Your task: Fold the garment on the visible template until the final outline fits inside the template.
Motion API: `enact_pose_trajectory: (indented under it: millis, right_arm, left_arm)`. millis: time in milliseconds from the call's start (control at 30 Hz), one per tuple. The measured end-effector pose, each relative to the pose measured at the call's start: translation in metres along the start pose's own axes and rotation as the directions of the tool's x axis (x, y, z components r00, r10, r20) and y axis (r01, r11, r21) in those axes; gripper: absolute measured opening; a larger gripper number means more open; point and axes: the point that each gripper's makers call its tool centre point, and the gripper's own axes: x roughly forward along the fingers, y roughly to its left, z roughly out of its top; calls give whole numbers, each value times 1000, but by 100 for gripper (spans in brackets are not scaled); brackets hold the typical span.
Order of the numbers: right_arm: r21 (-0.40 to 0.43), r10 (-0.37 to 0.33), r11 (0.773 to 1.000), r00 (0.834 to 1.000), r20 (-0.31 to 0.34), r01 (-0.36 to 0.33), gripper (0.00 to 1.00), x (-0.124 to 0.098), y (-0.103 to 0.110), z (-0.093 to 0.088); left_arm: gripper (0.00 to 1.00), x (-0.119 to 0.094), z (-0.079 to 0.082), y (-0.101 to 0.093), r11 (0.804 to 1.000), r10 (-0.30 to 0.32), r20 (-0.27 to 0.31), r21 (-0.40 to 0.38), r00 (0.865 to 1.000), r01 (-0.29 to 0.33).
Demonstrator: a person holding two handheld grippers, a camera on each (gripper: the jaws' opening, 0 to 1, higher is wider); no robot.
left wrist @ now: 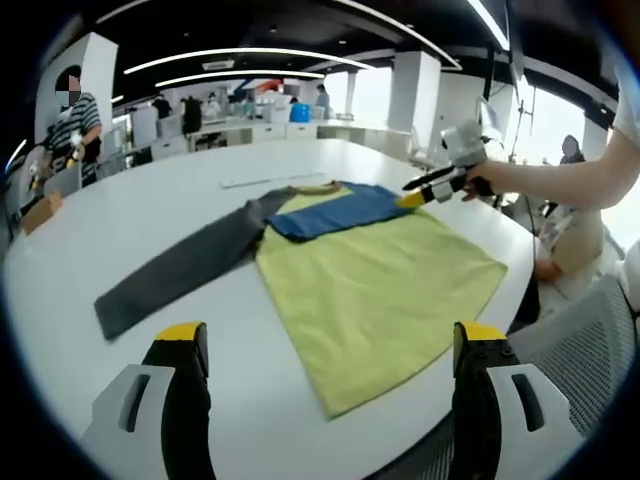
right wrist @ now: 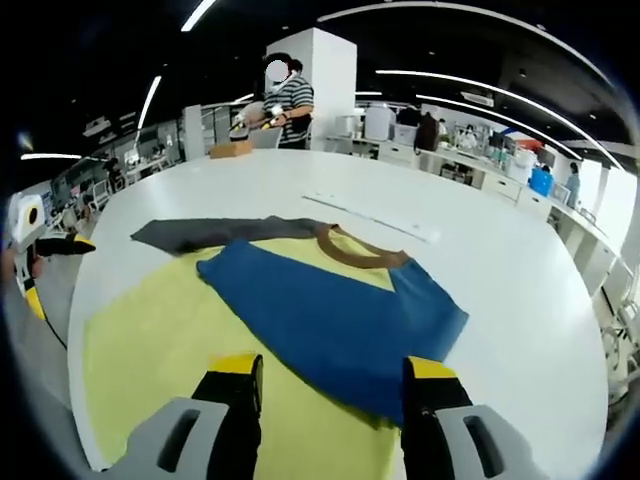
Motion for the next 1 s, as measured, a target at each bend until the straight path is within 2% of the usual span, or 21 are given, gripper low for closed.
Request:
enact_pose_trajectory:
  millis: [100,200,700,867,1000]
  right_arm:
    - [-23,-44,999,999,-26,43,43,-3,-14,-9]
    - [-30,-49,998,998,-35,48,33,-4,-20,-14]
    - [-65,-64,996,993,-98,58,15,-3,-35,-36]
    - [-82,-72,995,991,-113,62,2,-3,-35,-40]
    - [-74,-73,995,990,-119,65,0,-3,-37,-43]
  left_arm:
    - [98,0,0,-2,1000,-8,-3,2,1000,8]
    - [98,0,-2,-4,1000,-13,-11,10,1000,13]
    - [98,-2,-3,1,1000,7,-12,-1,1000,-7]
    - [97,-4,-4,2,1000,10,-15,-5,1000,-10]
    - [97,-5,-6,5,1000,18,-17,-12,1000,-18]
